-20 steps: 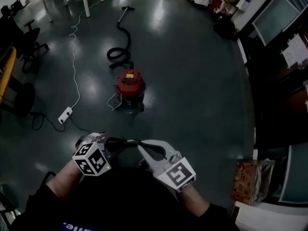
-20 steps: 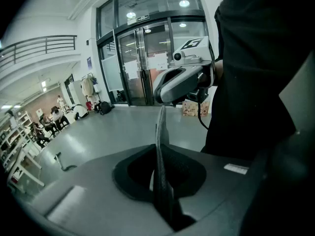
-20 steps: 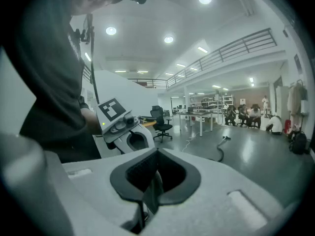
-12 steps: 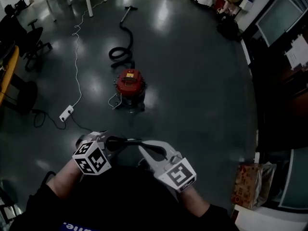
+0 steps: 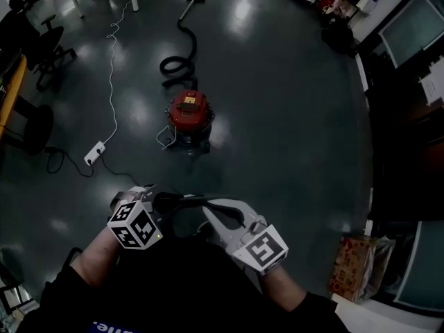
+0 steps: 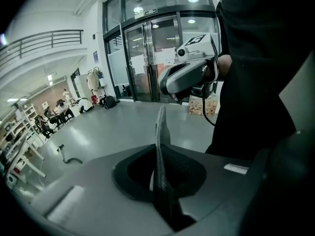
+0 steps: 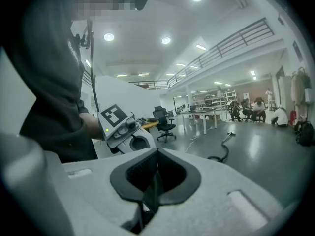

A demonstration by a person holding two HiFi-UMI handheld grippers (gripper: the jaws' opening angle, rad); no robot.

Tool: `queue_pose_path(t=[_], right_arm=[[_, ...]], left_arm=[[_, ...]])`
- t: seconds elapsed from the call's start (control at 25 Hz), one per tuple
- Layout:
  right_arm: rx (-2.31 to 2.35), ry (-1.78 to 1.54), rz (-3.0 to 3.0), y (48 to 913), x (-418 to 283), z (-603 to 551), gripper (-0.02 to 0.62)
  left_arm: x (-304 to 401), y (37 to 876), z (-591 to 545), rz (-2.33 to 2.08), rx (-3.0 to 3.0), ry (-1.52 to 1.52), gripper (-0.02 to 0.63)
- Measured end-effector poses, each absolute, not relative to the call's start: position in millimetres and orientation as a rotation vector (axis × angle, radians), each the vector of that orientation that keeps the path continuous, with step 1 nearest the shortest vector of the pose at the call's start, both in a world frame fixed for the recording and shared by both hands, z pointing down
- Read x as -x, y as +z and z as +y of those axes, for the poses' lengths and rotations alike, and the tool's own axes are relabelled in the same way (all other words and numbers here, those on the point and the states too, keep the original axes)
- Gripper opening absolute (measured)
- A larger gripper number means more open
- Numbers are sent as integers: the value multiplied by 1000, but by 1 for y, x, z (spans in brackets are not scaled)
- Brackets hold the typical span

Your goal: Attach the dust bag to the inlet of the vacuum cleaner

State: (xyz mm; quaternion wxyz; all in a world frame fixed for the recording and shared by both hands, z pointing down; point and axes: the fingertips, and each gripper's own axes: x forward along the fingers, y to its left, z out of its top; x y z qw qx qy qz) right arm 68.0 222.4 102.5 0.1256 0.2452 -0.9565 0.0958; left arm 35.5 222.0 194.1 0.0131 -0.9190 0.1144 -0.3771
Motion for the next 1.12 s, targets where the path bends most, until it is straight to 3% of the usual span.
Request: queue_pose_path(t=[0.68,1.12], right_arm=[[-1067,567,-2451,167,5,100,3],[-958,655,-2494,223,7,47,3]], left_arm=[[54,274,79,302,2879,-1075,23],[34,355,43,232,2818,-1256,23]])
